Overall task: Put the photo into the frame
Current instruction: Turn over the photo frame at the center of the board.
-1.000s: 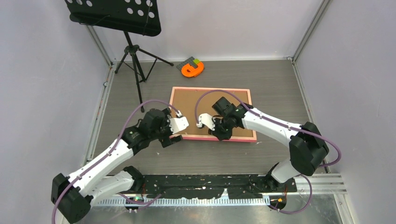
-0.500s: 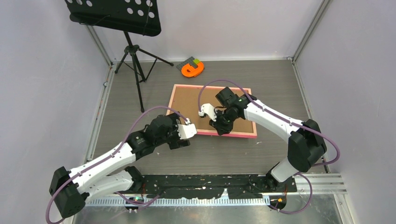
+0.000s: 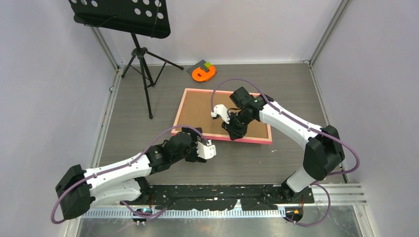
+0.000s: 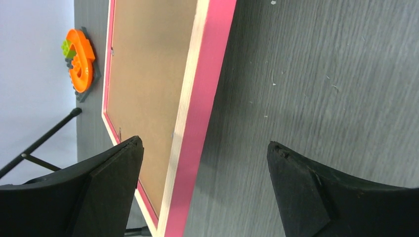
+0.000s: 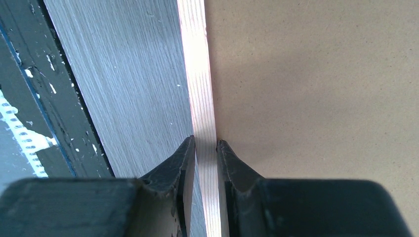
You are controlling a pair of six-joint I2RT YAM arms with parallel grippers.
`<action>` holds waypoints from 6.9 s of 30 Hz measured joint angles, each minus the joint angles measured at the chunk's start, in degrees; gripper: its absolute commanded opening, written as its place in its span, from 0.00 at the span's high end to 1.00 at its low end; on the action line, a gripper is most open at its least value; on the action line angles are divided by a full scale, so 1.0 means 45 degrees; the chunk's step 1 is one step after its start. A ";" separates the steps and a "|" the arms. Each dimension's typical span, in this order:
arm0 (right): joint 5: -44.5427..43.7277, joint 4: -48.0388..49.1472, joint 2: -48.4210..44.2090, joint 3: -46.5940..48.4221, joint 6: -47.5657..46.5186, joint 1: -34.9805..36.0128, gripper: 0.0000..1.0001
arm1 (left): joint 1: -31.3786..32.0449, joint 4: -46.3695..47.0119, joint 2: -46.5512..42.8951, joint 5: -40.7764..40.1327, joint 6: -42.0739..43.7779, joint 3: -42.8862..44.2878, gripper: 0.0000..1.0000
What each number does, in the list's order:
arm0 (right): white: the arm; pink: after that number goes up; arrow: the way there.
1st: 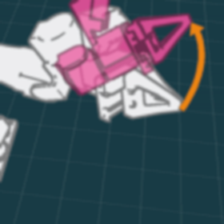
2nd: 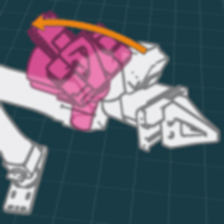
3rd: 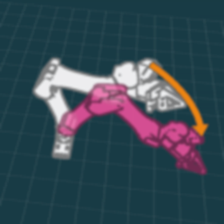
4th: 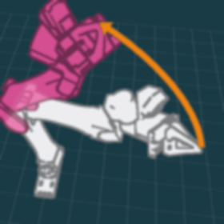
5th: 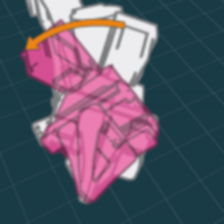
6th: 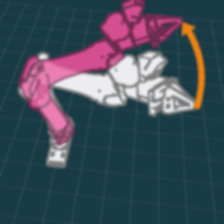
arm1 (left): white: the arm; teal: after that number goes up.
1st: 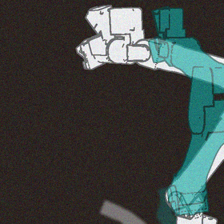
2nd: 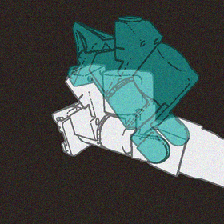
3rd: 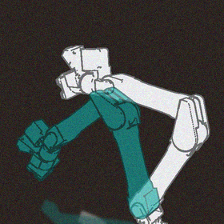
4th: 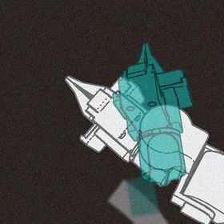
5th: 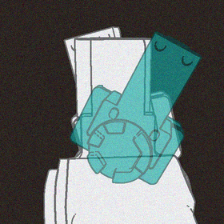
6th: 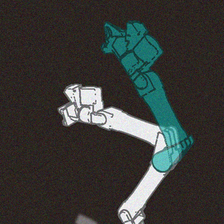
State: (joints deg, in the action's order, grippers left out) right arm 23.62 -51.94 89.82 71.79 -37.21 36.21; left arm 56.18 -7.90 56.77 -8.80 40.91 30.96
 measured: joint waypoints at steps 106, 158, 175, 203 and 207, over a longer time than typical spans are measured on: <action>-0.5013 0.2035 -0.5833 -0.1428 -0.2152 0.0869 0.04 | -0.0573 -0.4357 0.1132 -0.1059 0.0913 0.5168 1.00; -0.5532 0.5527 -0.3779 -0.2647 -0.3162 0.1447 0.68 | -0.1127 -0.4784 0.0117 0.0189 0.0797 0.4983 1.00; -0.5566 0.4896 -0.3789 -0.2234 -0.3332 0.1574 0.72 | -0.1511 -0.4750 0.0049 0.0602 0.1001 0.5095 1.00; -0.6470 0.4119 -0.3347 -0.1209 -0.2875 0.2574 0.86 | -0.1598 -0.4915 0.0155 0.0782 0.1234 0.5173 1.00; -0.6334 0.3730 -0.3264 -0.1078 -0.3264 0.2599 0.94 | -0.1579 -0.4993 0.0151 0.0792 0.2055 0.5173 1.00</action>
State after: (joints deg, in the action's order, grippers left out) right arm -4.89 -35.16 75.13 66.94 -51.90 47.90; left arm 49.08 -30.37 57.45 -5.23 50.15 54.24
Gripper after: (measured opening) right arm 0.355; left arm 0.187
